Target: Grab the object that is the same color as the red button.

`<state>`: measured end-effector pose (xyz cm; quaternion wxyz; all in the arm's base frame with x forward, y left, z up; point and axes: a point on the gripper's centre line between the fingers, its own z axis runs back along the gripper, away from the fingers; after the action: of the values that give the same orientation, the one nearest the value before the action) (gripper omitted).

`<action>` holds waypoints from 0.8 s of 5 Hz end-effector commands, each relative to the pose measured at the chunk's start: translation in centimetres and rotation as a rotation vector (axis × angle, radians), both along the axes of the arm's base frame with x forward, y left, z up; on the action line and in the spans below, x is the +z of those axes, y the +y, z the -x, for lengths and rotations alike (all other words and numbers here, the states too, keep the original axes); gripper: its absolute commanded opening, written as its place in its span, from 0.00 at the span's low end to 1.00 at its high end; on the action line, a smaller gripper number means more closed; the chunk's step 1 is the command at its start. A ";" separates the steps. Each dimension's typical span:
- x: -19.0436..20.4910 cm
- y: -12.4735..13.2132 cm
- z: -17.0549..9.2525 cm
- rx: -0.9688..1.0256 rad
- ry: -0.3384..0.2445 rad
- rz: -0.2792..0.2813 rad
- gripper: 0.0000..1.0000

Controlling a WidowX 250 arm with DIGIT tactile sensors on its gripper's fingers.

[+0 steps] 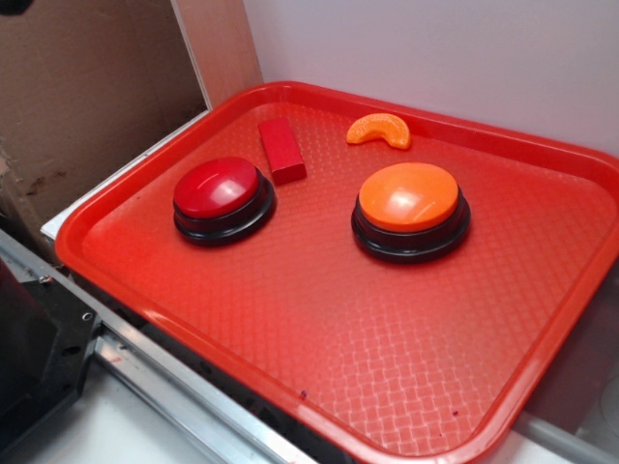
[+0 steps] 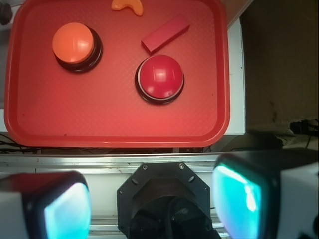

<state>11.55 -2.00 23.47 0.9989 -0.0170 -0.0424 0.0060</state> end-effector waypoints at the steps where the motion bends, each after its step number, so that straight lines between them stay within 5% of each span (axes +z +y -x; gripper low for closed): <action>1: 0.0 0.0 0.0 0.000 0.000 0.000 1.00; 4: -3.4 1.7 -4.3 0.219 -0.038 -0.030 1.00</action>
<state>15.82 -0.58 19.40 0.9925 0.0014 -0.0516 0.1107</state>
